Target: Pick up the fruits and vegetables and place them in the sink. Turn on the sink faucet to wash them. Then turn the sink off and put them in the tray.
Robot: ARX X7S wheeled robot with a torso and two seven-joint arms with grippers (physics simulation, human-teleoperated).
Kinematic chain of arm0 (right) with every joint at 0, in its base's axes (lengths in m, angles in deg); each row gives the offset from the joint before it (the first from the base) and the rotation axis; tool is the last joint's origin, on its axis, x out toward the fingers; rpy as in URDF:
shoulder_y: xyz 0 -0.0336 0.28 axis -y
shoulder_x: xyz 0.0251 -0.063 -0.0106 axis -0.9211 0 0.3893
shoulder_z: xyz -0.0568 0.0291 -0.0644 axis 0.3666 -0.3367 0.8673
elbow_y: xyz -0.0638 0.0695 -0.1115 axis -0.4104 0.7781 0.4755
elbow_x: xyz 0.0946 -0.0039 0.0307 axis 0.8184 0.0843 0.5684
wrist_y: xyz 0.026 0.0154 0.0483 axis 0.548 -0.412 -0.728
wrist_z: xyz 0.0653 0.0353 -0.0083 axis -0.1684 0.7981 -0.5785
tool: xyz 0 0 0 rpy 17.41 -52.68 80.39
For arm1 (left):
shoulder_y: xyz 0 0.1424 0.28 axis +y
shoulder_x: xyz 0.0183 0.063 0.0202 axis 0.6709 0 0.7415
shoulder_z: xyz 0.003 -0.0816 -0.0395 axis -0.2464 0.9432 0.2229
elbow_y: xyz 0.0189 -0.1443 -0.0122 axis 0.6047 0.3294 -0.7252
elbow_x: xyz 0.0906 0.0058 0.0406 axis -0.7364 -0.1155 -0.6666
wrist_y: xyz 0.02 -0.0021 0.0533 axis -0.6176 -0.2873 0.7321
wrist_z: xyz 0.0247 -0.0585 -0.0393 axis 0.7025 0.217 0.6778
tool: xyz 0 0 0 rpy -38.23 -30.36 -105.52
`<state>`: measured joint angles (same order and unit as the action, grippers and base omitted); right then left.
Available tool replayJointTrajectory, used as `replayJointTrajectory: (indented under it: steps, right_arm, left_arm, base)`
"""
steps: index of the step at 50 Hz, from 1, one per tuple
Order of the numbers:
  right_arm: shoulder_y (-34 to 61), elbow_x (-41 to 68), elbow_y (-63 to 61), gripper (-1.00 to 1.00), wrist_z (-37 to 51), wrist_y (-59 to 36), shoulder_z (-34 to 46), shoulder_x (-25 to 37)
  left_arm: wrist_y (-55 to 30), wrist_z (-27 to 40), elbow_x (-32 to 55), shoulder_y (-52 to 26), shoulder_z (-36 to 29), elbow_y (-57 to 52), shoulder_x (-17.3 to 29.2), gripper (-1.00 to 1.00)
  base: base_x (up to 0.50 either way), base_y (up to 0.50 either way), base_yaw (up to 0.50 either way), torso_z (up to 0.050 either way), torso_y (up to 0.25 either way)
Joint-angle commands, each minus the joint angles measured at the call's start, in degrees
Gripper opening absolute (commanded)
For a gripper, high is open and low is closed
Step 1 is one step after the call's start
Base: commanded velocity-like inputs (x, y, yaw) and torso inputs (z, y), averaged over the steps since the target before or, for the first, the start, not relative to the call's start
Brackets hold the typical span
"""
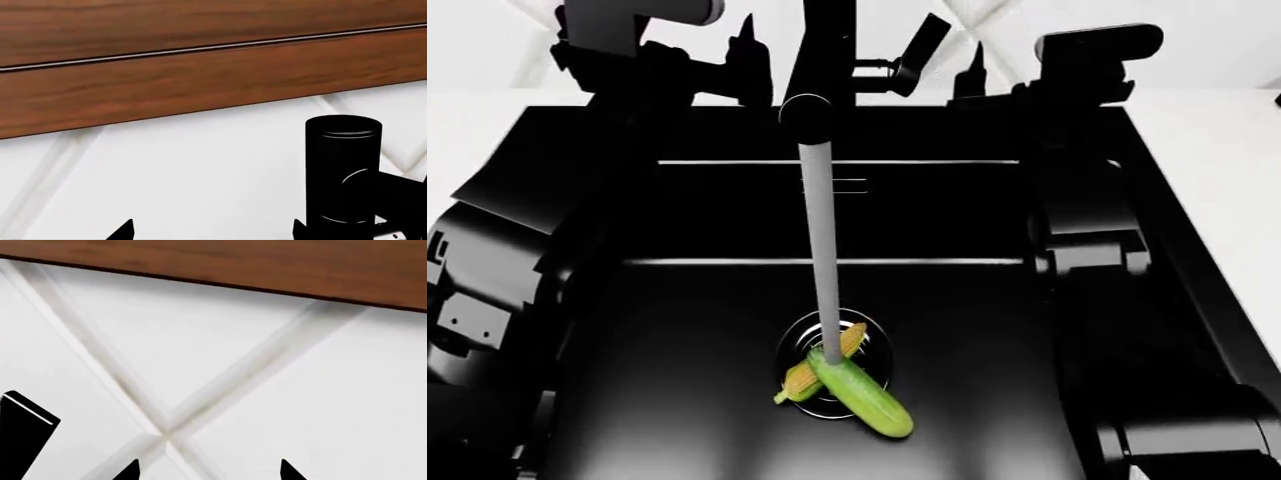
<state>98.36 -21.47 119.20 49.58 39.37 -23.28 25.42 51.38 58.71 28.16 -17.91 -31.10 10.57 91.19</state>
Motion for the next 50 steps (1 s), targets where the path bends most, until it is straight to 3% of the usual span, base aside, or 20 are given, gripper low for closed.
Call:
replayJointTrajectory:
  steps: [1, 19, 28, 37, 39, 43, 47, 50]
  right_arm:
    - [3.53, -1.75, 5.63, 1.00, -1.41, 1.44, -1.33, -1.46]
    - [3.46, -3.53, 5.65, 1.00, -5.17, 1.86, -3.36, -5.40]
    - [3.65, 7.07, 5.64, 1.00, -21.54, 6.94, 1.29, -5.68]
    - [7.79, 17.89, 5.57, 1.00, -30.66, -0.63, -4.11, -5.36]
    - [8.67, 16.18, 2.86, 1.00, -26.87, -5.71, -2.70, -3.98]
    - [2.61, 17.34, -31.28, 1.00, -16.68, -37.67, 0.81, 2.97]
    - [5.89, 22.31, -49.54, 1.00, -14.32, -68.23, 4.26, 9.39]
    - [9.27, 25.30, -58.86, 1.00, -12.85, -84.89, 6.40, 13.28]
  left_arm:
    - [-0.48, 0.45, 0.29, 0.26, 0.20, -0.96, 0.60, 1.00]
    - [-0.96, 1.29, 1.21, 1.51, 1.31, -2.01, 1.78, 1.00]
    - [-1.04, 1.56, 1.21, 1.84, 0.93, -2.20, 1.46, 1.00]
    - [-1.13, 1.36, 1.28, 2.03, 0.54, -2.40, 1.53, 1.00]
    - [-1.29, 1.21, 1.15, 1.75, 0.43, -2.31, 1.84, 1.00]
    - [-1.95, -0.06, 0.50, 0.60, -0.81, -1.52, 2.55, 1.00]
    - [-2.30, -2.47, -1.21, -1.95, -3.04, 0.88, 3.50, 1.00]
    - [-3.15, -4.64, -2.72, -4.59, -5.01, 2.57, 4.75, 1.00]
  base:
    - [0.00, 0.00, 0.00, 0.000, 0.000]
    - [0.00, 0.00, 0.00, 0.000, 0.000]
    - [0.00, 0.00, 0.00, 0.000, 0.000]
    - [0.00, 0.00, 0.00, 0.000, 0.000]
    - [0.00, 0.00, 0.00, 0.000, 0.000]
    - [0.00, 0.00, 0.00, -0.006, 0.111]
    - [0.00, 0.00, 0.00, -0.017, 0.250]
    - [0.00, 0.00, 0.00, -0.018, 0.250]
